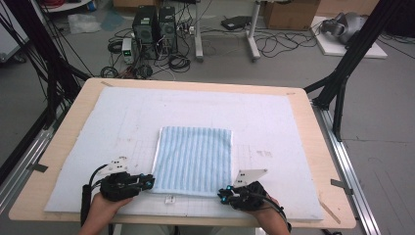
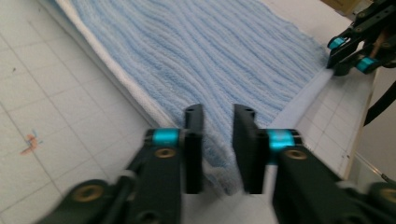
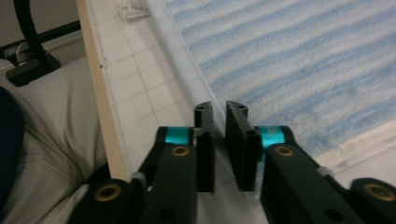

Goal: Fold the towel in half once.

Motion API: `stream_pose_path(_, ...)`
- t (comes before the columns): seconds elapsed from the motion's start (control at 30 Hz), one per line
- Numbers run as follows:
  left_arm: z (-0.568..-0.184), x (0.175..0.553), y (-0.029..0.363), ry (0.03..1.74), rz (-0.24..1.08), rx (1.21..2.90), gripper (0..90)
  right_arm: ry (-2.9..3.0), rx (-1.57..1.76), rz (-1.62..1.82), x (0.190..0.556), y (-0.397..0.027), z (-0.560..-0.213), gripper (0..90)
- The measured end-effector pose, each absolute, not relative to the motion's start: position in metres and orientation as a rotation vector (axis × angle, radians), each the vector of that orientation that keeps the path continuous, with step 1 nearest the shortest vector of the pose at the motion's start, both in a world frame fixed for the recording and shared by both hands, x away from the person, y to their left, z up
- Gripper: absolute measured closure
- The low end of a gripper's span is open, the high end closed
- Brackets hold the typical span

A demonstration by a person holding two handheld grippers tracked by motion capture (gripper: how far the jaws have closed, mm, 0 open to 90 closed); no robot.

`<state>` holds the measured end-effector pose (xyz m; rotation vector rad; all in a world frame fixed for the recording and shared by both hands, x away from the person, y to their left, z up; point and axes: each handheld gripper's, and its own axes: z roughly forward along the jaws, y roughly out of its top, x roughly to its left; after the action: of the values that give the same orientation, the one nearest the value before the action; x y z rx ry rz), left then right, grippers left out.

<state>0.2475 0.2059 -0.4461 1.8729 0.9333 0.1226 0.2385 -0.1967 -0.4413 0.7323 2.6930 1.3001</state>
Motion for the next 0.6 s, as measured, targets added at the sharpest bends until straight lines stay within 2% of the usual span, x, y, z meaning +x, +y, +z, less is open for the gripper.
stream_pose_path(0.07, -0.444, 0.250, 0.207, 0.933, 0.142, 1.848, 62.8, 2.648, 0.771, 1.354, 0.241, -0.201, -0.438, 66.4)
stream_pose_path(0.17, -0.438, 0.254, 0.209, 0.930, 0.170, 1.818, 61.0, 2.572, 0.822, 1.388, 0.245, -0.206, -0.434, 67.4)
stream_pose_path(0.3, -0.433, 0.263, 0.208, 0.923, 0.193, 1.801, 61.3, 2.554, 0.874, 1.308, 0.254, -0.205, -0.438, 73.2)
stream_pose_path(0.5, -0.433, 0.284, 0.208, 0.925, 0.199, 1.788, 61.3, 2.645, 0.831, 1.196, 0.261, -0.207, -0.444, 72.6)
stream_pose_path(0.6, -0.433, 0.296, 0.207, 0.920, 0.202, 1.795, 61.8, 2.665, 0.800, 1.190, 0.261, -0.208, -0.443, 69.2)
